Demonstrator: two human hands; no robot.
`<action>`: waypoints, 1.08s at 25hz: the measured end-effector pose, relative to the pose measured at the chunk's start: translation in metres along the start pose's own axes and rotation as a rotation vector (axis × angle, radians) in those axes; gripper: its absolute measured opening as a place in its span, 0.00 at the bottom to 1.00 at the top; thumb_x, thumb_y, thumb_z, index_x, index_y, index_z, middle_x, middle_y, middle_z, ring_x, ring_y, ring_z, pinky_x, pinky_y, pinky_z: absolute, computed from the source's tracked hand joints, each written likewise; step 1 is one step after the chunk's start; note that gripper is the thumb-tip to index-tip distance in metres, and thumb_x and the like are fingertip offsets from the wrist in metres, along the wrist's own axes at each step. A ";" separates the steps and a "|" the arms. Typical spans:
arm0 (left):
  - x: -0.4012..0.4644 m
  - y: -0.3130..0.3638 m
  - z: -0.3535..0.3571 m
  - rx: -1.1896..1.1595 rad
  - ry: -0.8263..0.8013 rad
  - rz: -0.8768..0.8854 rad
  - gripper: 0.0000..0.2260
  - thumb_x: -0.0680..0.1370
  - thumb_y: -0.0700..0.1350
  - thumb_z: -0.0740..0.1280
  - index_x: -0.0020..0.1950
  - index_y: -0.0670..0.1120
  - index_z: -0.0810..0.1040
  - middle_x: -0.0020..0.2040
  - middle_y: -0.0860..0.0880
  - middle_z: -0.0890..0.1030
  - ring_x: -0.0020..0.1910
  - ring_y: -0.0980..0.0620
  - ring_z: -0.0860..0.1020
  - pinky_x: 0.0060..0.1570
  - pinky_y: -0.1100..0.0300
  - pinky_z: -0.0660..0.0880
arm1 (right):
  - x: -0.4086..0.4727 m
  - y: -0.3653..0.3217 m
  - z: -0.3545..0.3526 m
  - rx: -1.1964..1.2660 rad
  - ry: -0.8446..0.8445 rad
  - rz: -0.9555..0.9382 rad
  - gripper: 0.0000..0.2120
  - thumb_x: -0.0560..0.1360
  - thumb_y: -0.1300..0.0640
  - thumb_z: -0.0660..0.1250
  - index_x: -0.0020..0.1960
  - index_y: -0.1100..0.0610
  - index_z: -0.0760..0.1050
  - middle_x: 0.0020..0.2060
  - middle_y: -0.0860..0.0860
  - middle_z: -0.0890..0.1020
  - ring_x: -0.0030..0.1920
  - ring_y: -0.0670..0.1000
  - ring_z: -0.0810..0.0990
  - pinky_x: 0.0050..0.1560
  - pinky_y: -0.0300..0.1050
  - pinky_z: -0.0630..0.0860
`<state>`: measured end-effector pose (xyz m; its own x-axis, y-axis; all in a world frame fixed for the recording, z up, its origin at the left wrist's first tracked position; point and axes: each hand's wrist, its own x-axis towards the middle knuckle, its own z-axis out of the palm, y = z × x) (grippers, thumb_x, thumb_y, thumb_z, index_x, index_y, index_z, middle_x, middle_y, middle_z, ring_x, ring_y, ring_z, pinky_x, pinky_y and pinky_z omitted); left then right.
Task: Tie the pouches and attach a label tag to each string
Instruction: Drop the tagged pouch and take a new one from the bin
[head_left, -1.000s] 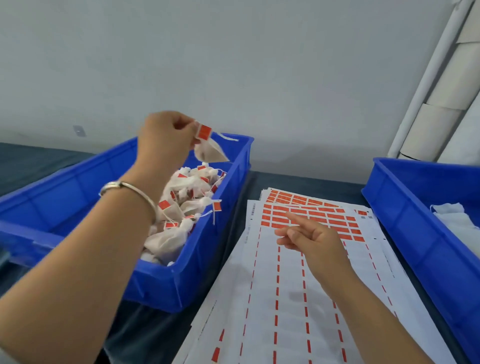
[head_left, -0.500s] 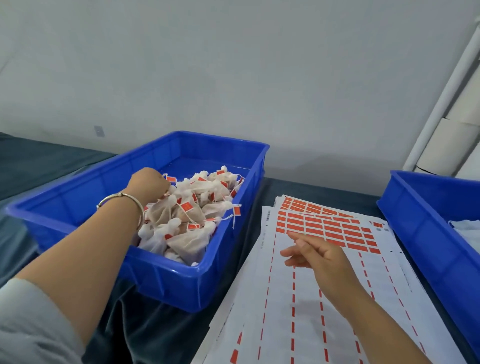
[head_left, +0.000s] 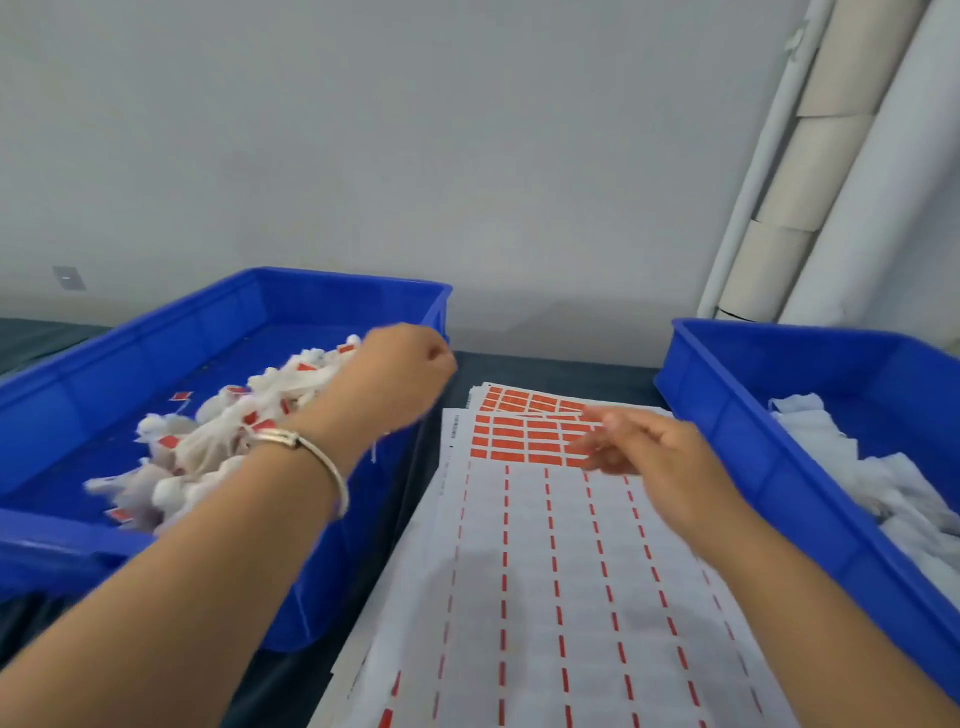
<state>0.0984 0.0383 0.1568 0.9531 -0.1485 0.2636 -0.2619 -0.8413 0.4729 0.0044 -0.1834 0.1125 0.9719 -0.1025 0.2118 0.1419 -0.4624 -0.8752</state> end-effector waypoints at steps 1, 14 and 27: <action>-0.005 0.019 0.021 0.001 -0.086 0.046 0.10 0.79 0.47 0.59 0.44 0.45 0.77 0.40 0.49 0.79 0.37 0.53 0.76 0.36 0.60 0.72 | 0.002 -0.001 -0.019 -0.028 0.051 0.005 0.09 0.80 0.52 0.59 0.48 0.40 0.76 0.38 0.40 0.84 0.40 0.39 0.82 0.37 0.30 0.75; -0.052 0.037 0.211 0.181 -0.515 0.316 0.27 0.78 0.62 0.55 0.75 0.56 0.55 0.77 0.55 0.51 0.76 0.50 0.46 0.71 0.43 0.39 | 0.034 0.128 -0.205 -0.796 -0.123 0.646 0.20 0.77 0.61 0.63 0.69 0.55 0.70 0.64 0.56 0.74 0.60 0.57 0.75 0.58 0.48 0.71; -0.057 0.027 0.227 0.171 -0.396 0.303 0.27 0.77 0.66 0.51 0.74 0.59 0.55 0.77 0.59 0.50 0.76 0.54 0.46 0.71 0.47 0.39 | 0.030 0.163 -0.201 -0.549 -0.072 0.568 0.07 0.74 0.58 0.69 0.39 0.54 0.83 0.40 0.57 0.84 0.36 0.51 0.77 0.40 0.47 0.76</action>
<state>0.0713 -0.0941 -0.0357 0.8315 -0.5554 0.0136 -0.5375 -0.7981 0.2723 0.0191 -0.4389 0.0635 0.8804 -0.4046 -0.2474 -0.4738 -0.7268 -0.4973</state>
